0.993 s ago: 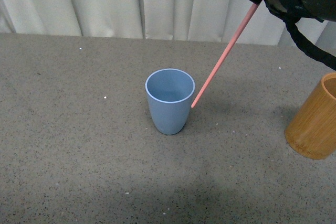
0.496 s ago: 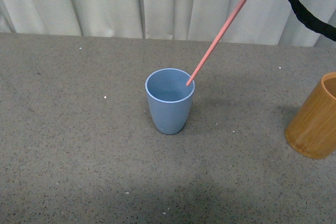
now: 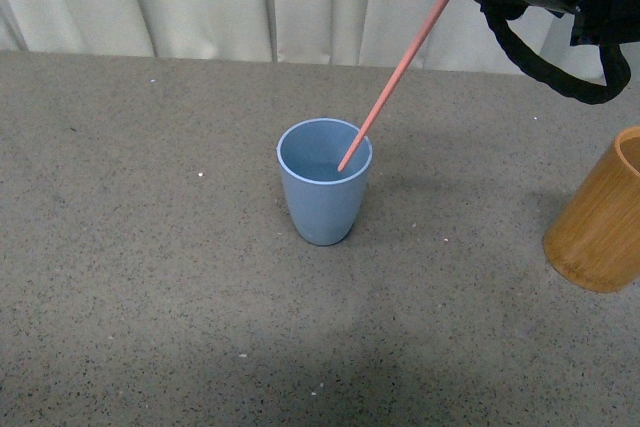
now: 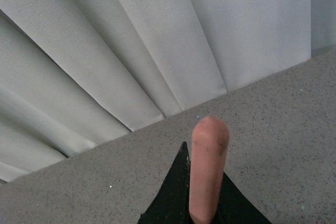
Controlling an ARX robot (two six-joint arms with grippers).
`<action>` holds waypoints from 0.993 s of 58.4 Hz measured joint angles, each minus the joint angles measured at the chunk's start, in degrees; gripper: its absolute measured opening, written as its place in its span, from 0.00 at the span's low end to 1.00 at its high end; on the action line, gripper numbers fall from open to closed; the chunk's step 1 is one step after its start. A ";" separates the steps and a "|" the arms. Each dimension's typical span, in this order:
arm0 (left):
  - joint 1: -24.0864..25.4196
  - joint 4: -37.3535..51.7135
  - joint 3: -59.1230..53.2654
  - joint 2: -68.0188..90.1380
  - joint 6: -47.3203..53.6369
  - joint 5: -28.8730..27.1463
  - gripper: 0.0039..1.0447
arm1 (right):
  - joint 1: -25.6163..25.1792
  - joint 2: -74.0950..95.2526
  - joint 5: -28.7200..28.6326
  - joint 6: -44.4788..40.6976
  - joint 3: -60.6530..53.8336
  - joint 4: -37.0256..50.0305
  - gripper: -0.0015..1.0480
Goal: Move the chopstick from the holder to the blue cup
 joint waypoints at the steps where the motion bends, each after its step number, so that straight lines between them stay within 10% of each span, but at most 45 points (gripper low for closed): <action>1: 0.00 0.00 0.00 0.00 0.00 -0.02 0.94 | 0.00 0.02 -0.07 0.00 0.00 -0.02 0.09; 32: 0.00 0.00 0.00 0.00 -0.02 -0.02 0.94 | -2.43 -7.54 -1.22 -5.53 -7.34 3.10 0.93; 47: 0.00 -0.02 0.00 0.00 0.00 -0.04 0.94 | -12.13 -27.61 -13.51 -27.36 -32.98 21.22 0.65; 58: 0.00 -0.02 0.00 0.00 0.00 -0.02 0.94 | -28.33 -70.97 -28.33 -33.79 -53.05 -11.43 0.34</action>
